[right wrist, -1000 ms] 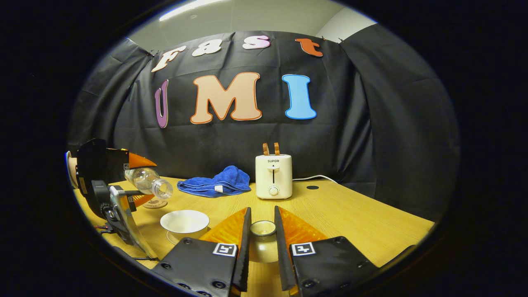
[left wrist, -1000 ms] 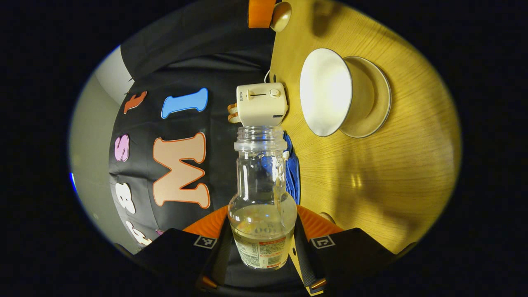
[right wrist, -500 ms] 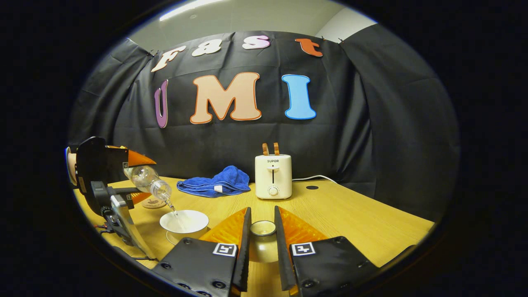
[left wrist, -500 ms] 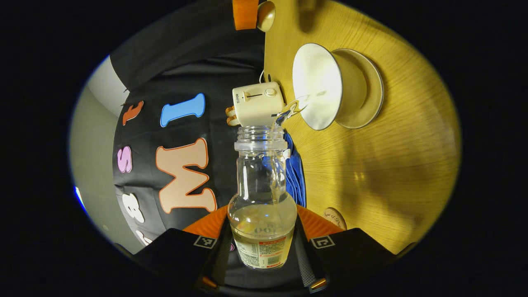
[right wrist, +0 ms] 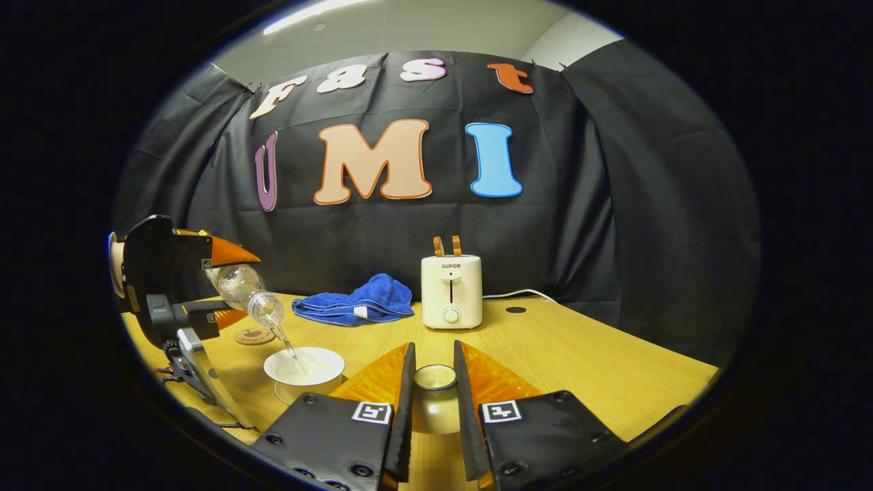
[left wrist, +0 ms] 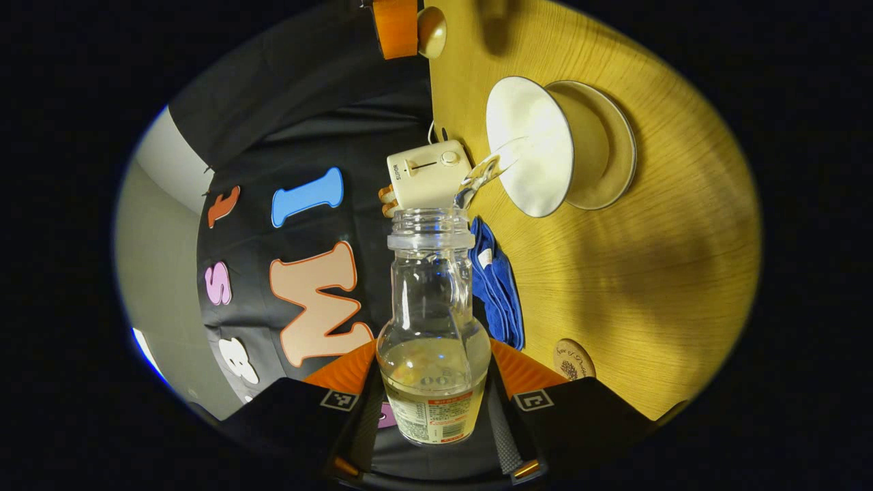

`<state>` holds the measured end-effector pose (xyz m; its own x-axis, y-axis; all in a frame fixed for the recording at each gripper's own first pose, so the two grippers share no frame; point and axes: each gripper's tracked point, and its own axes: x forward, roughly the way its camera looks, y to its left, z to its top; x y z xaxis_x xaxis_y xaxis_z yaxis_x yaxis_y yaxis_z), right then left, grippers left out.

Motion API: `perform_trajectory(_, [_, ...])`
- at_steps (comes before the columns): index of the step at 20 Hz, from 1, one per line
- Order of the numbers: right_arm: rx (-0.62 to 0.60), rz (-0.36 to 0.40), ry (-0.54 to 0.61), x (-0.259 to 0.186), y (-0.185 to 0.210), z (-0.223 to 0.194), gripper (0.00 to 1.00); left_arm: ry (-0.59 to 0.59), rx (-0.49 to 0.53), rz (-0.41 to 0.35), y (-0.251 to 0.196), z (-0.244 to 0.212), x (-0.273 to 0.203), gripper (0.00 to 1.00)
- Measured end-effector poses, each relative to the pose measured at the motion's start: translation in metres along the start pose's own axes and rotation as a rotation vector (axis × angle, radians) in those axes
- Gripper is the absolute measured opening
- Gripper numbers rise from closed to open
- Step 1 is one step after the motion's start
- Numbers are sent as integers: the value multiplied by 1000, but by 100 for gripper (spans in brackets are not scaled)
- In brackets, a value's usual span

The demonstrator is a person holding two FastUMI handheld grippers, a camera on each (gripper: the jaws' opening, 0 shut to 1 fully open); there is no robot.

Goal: Open the teacup lid with one hand, grasp the water bottle and pour water into the teacup with the other hand; after pouring, place the water bottle on the coaster and then close the teacup lid.

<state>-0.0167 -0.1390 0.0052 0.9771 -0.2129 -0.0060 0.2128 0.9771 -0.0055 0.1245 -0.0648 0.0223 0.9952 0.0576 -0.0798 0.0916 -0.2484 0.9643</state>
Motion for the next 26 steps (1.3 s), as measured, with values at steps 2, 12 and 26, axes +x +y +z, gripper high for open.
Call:
perform_trajectory(2, [0,0,0,-1,0,0,34,-6,14,7,5,2,0,67])
perform_trajectory(12, [0,0,0,0,0,0,34,-5,89,11,9,0,2,67])
perform_trajectory(26, [-1,-4,-2,0,-1,0,34,-9,130,14,16,-1,7,66])
